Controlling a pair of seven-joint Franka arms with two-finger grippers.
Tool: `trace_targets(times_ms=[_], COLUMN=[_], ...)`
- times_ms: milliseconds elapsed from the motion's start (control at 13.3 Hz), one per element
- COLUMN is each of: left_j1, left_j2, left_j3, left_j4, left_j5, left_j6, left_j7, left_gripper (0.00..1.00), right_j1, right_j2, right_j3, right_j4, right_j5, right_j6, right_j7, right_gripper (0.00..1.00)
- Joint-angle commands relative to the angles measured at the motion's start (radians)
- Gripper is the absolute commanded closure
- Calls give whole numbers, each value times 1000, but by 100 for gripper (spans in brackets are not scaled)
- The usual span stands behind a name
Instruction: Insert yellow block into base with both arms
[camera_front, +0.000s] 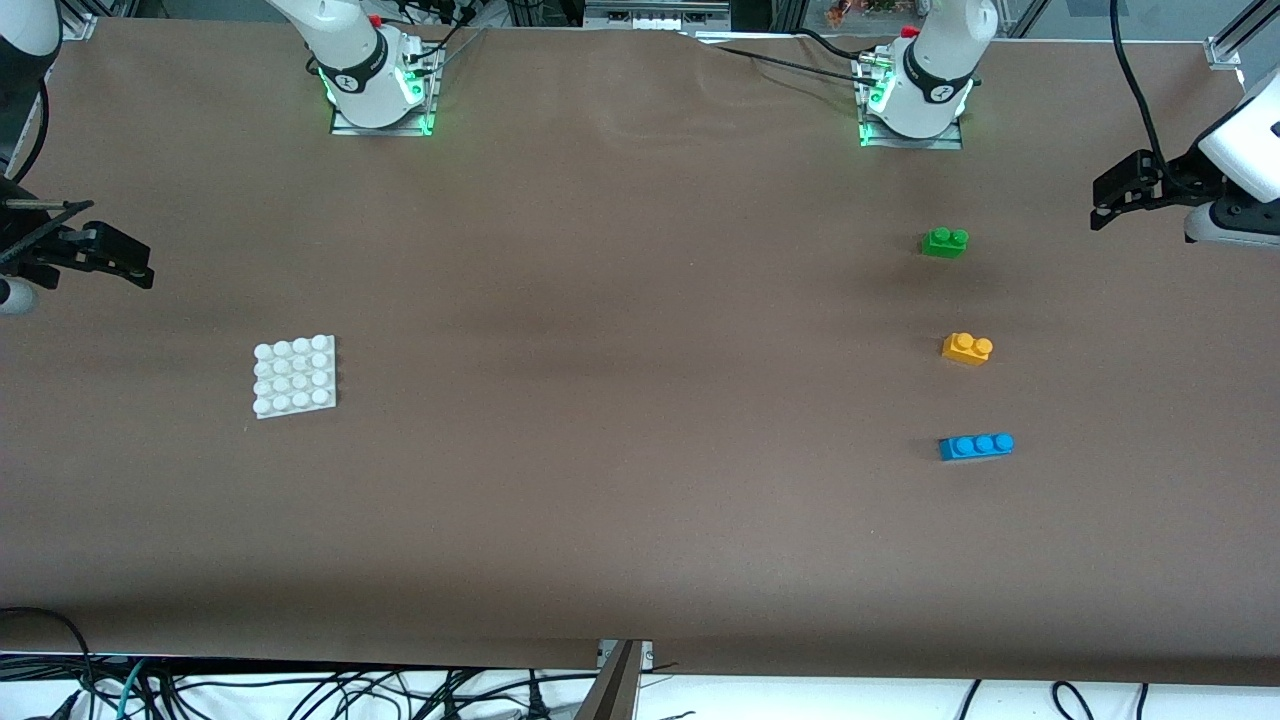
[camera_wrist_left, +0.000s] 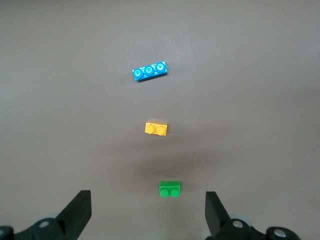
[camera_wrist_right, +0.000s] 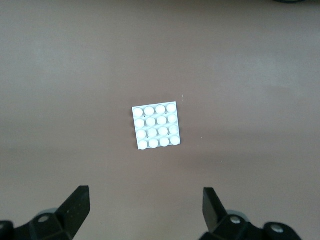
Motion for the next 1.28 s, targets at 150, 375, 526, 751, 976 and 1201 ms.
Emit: trace_targets(times_ms=[150,375,526,751,976,1201], left_j1=[0,0,0,0,0,0], left_j2=[13,13,13,13,13,13], left_j3=[-1,-1,-1,-1,-2,-1], left_j4=[31,31,31,31,31,31], left_j5=[-6,-6,-6,-6,-6,-6], left_j6=[-18,-18,-18,-18,-18,-18], left_j7=[-11,-11,-11,-11,-11,-11], left_gripper=[0,0,0,0,0,0], right_j1=[-13,-13,-13,-15,-15,-13], right_j2=[-1,-3,-1,-1,-1,10], right_j3=[12,12,12,12,12,12], right_j4=[11,11,10,10,10,8], right_j5=[10,10,10,10,12,12], right_j6=[-13,-14,-13,-10,-10,-14], right_j7=[3,5,3,-1,3,2], right_gripper=[0,0,0,0,0,0])
